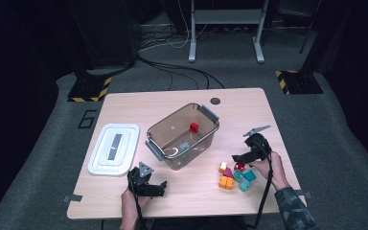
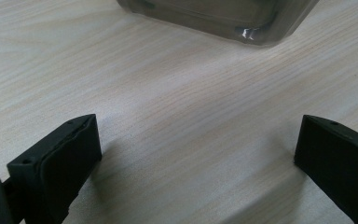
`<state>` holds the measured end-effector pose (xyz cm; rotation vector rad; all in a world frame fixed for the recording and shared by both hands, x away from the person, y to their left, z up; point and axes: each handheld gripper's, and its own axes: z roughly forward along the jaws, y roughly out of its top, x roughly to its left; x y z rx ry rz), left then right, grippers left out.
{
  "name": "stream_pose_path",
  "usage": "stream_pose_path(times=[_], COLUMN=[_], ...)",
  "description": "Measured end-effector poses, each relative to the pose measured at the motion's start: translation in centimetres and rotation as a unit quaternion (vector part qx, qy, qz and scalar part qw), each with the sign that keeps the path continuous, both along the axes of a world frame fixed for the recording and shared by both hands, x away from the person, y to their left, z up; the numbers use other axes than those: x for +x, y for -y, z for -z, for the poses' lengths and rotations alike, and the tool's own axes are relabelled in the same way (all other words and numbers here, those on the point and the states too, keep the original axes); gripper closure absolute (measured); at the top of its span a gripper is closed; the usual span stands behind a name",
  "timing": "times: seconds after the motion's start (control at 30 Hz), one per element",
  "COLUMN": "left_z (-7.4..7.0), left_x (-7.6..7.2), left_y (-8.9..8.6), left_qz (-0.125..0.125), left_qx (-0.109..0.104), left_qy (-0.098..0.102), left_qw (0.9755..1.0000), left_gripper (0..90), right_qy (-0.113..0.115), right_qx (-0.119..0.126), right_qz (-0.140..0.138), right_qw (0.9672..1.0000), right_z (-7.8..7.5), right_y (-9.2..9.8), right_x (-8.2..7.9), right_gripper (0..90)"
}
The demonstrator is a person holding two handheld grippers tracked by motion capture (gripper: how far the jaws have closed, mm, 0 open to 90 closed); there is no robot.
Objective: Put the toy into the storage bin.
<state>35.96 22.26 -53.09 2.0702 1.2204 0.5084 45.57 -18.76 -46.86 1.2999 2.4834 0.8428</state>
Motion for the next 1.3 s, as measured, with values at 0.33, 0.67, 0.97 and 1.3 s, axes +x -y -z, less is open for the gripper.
stream_pose_path(times=[0.33,0.67,0.97,1.3], left_z=[0.0,0.0,0.0,0.0], left_x=[0.0,0.0,0.0,0.0], left_y=[0.0,0.0,0.0,0.0], left_qz=[0.000,0.000,0.000,0.000], left_qx=[0.001,0.002,0.002,0.002], left_qy=[-0.001,-0.001,-0.001,-0.001], left_qw=[1.0000,1.0000,1.0000,1.0000], left_gripper=[0.1,0.1,0.1,0.1], right_qy=[-0.016,-0.026,-0.032,-0.023], right_qx=[-0.029,-0.054,-0.061,-0.060], right_qz=[-0.011,0.017,0.052,0.055], right_qw=[0.9994,0.9980,0.9963,0.9964], right_z=[1.7,2.4,2.9,2.5], right_y=[-0.7,-0.1,0.8,1.0], right_x=[-0.9,-0.1,0.4,0.1], right_gripper=[4.7,8.2,9.4,30.5])
